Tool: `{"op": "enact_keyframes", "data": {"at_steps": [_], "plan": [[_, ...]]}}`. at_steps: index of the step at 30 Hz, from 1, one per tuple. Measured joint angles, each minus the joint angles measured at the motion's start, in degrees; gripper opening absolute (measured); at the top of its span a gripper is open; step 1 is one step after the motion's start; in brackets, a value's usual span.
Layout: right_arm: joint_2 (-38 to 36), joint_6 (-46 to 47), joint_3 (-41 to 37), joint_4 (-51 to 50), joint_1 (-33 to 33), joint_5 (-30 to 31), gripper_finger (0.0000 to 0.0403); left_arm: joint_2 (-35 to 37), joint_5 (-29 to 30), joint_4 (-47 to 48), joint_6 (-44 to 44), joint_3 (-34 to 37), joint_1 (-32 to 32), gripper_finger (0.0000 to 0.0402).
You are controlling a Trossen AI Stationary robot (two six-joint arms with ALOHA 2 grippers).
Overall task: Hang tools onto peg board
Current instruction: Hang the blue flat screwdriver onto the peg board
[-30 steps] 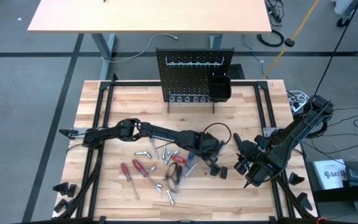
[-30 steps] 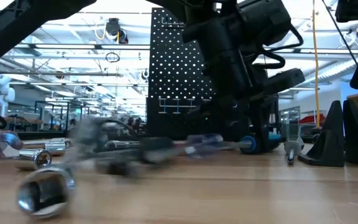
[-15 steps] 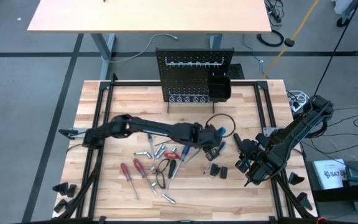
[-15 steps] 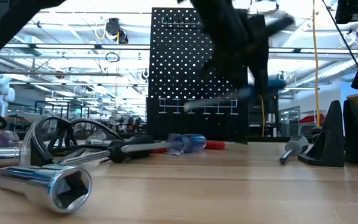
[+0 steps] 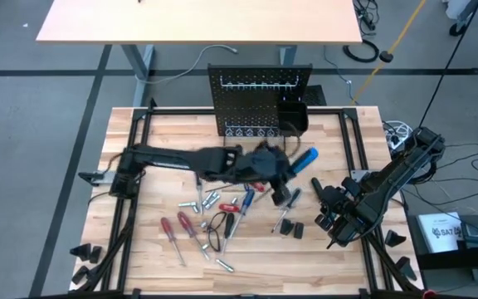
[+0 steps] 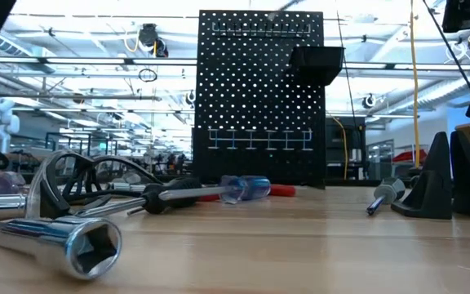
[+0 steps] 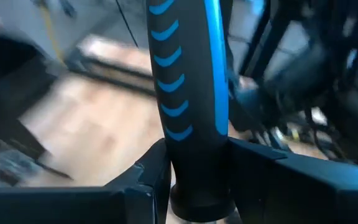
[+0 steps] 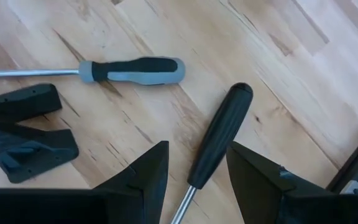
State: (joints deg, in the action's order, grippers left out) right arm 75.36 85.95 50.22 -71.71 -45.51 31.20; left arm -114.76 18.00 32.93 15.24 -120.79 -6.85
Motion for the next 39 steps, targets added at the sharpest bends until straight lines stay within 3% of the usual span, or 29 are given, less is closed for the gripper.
{"op": "enact_keyframes", "data": {"at_steps": [5,10,14,17,21,26,30,33,36,39], "plan": [[0.02,-0.30,0.00,0.00,-1.72,2.02,0.0155,6.64,10.78,2.22,-3.95,1.78,0.88,0.0125],[-0.73,-0.33,0.00,0.27,-4.47,5.60,0.0155,13.55,16.57,1.54,-6.69,7.96,0.66,0.0125],[-3.02,-0.28,0.02,1.60,-7.09,11.22,0.0155,21.14,21.62,-3.22,-6.09,17.86,0.81,0.0125],[-4.94,-0.73,0.02,2.81,-8.98,15.83,0.0155,27.64,21.78,-14.70,-6.39,29.07,0.74,0.0125],[-7.05,-1.83,0.04,4.66,-10.93,21.49,0.0155,35.24,15.56,-36.52,-10.94,44.73,1.08,0.0125],[-9.21,-3.44,0.04,6.70,-11.64,26.08,0.0155,37.71,-0.11,-55.46,-18.02,56.24,6.30,0.0125],[-10.76,-4.37,0.04,7.39,-11.46,28.83,0.0155,36.35,-6.10,-56.29,-15.67,54.80,12.60,0.0125],[-11.86,-4.30,0.04,7.38,-10.86,30.27,0.0155,33.96,-11.63,-51.62,-11.31,51.20,15.48,0.0125],[-12.77,-4.26,0.04,7.55,-9.82,32.07,0.0155,30.78,-18.89,-49.05,-8.23,45.00,17.62,0.0125],[-13.44,-4.24,0.04,7.61,-8.37,33.30,0.0155,27.27,-22.24,-45.96,-7.63,36.44,19.48,0.0125]]}}
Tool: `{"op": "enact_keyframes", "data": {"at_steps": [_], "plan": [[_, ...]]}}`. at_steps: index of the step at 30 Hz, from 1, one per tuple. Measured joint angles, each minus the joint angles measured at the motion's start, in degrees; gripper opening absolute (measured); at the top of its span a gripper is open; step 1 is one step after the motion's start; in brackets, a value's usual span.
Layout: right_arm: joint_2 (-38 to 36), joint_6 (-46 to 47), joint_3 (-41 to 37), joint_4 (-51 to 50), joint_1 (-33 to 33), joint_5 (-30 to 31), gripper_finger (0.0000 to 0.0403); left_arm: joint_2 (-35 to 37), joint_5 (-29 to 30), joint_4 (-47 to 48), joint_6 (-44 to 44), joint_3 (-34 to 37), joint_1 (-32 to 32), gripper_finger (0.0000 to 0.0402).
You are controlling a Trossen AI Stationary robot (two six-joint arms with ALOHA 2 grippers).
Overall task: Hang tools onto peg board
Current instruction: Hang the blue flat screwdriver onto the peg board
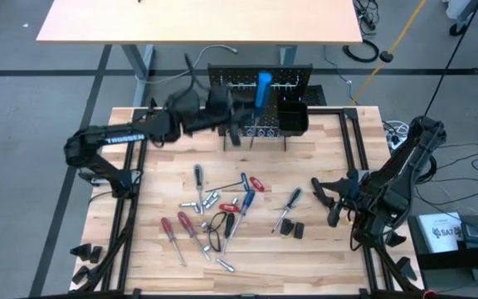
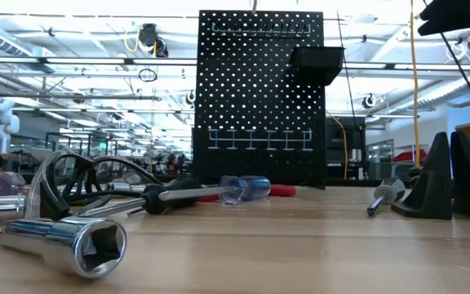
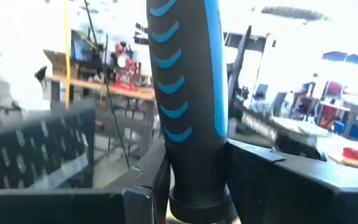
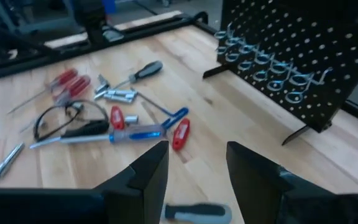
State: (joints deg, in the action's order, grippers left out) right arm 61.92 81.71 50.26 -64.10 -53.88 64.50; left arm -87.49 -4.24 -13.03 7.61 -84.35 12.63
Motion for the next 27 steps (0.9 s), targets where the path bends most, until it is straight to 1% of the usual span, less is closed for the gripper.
{"op": "enact_keyframes", "data": {"at_steps": [6,8,10,14,16,19,24,27], "plan": [[-0.38,-0.15,0.00,-0.03,2.86,0.05,0.0155,-9.13,-0.45,15.99,-2.38,-18.40,1.09,0.0125],[-0.40,-0.51,0.00,-0.09,3.79,0.05,0.0155,-12.08,-0.30,17.42,-2.63,-23.85,1.13,0.0125],[-0.40,-0.85,0.00,-0.13,4.66,0.04,0.0155,-14.74,0.48,18.33,-4.67,-29.00,1.13,0.0125],[-0.39,-0.94,0.00,-0.46,6.25,0.01,0.0155,-20.33,4.96,22.62,-9.50,-37.39,1.58,0.0125],[-0.40,-0.96,0.00,-0.46,6.91,-0.02,0.0155,-22.83,5.44,24.37,-9.70,-39.85,2.18,0.0125],[-0.40,-0.99,0.00,-0.46,7.52,-0.07,0.0155,-25.33,5.88,24.41,-10.26,-41.76,2.63,0.0125],[-0.34,-2.02,0.00,-0.55,7.82,-0.30,0.0155,-27.91,6.59,23.69,-16.60,-43.34,2.85,0.0125],[-0.23,-2.61,0.01,-0.55,7.82,-0.56,0.0155,-29.31,6.89,24.15,-18.10,-43.67,2.90,0.0125]]}}
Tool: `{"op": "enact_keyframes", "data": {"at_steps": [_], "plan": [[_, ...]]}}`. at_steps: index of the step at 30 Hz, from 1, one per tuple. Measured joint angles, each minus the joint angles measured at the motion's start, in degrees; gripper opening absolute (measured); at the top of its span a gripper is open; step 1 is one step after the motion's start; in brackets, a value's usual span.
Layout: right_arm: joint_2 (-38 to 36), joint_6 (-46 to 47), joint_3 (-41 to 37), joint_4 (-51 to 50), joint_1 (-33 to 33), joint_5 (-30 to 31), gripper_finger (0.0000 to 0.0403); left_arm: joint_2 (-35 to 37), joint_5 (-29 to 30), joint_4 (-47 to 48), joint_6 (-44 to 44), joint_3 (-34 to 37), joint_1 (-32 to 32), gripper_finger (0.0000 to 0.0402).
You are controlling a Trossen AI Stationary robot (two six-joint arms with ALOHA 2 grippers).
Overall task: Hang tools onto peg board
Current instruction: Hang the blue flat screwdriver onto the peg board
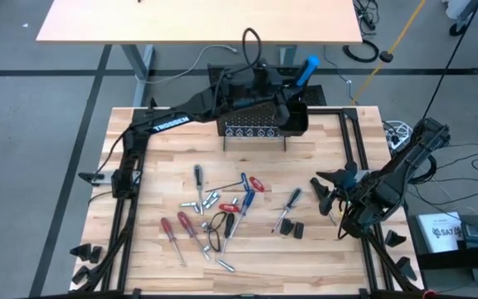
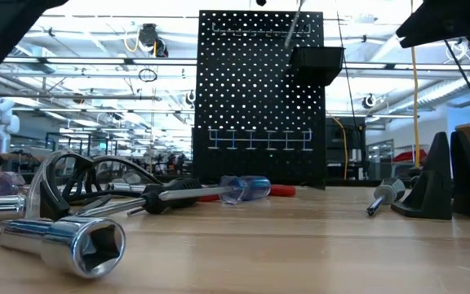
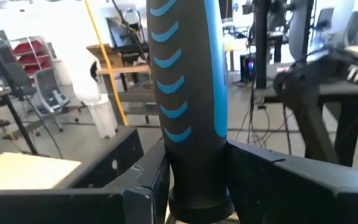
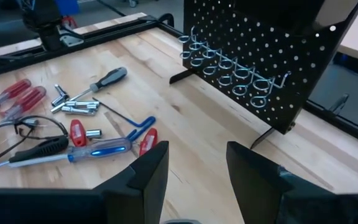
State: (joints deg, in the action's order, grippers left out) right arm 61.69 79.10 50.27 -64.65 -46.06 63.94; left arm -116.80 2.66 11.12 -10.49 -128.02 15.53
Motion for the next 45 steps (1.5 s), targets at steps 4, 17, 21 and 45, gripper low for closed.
{"op": "enact_keyframes", "data": {"at_steps": [4,17,21,45], "plan": [[0.05,-0.53,-0.01,-0.06,0.00,-0.96,0.0155,-0.34,1.59,-0.35,-2.73,-0.29,-0.07,0.0125],[0.07,-0.52,-0.01,-0.11,0.06,-0.66,0.0155,-0.82,6.75,-2.61,-3.42,-0.36,-0.61,0.0125],[0.07,-0.47,-0.01,0.03,0.62,0.66,0.0155,-1.72,9.09,-3.49,-4.04,-0.34,-1.42,0.0124],[-4.37,-2.67,-0.01,3.57,1.14,13.99,0.0155,-1.72,14.10,-2.08,-10.98,-0.73,-3.53,0.0124]]}}
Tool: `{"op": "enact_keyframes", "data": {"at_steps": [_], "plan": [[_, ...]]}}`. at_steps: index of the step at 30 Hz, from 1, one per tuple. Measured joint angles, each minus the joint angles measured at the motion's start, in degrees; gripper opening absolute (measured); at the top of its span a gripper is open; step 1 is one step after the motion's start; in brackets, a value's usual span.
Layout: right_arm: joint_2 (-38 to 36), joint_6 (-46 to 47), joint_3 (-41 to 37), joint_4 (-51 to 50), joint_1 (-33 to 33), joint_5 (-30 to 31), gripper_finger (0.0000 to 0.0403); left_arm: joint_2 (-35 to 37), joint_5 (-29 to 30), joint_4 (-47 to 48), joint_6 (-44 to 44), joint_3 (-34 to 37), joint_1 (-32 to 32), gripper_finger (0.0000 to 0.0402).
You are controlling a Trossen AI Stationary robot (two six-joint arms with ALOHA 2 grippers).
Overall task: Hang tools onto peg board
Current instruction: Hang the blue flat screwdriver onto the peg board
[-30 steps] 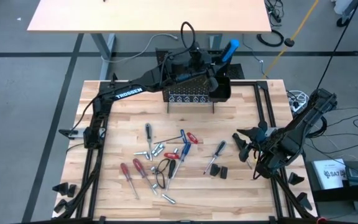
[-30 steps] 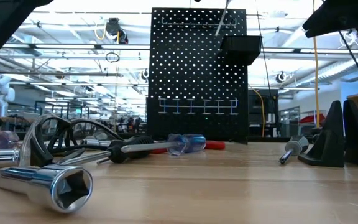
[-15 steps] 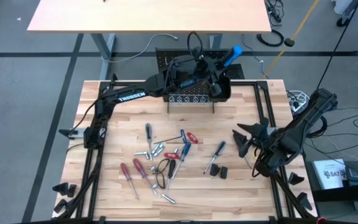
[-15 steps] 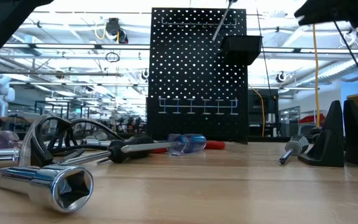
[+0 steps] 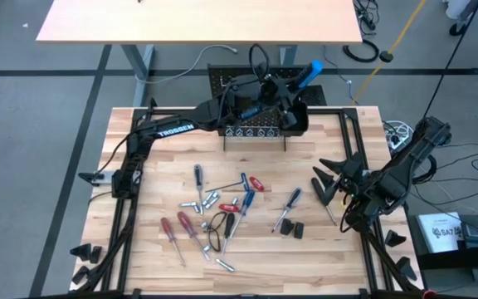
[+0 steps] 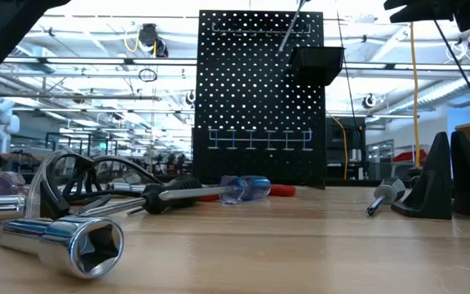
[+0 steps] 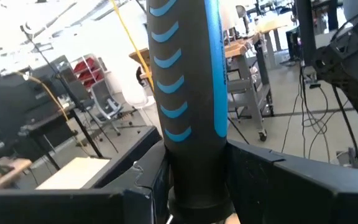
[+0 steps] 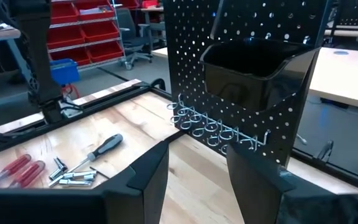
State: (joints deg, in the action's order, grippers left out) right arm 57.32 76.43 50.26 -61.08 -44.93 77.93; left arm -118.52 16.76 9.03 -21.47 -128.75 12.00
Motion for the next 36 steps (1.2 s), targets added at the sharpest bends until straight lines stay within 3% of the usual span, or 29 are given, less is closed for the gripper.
{"op": "enact_keyframes", "data": {"at_steps": [36], "plan": [[0.22,-3.63,0.00,-0.01,0.00,-1.53,0.0155,-2.91,1.37,-2.68,-1.42,0.09,2.42,0.0124]]}}
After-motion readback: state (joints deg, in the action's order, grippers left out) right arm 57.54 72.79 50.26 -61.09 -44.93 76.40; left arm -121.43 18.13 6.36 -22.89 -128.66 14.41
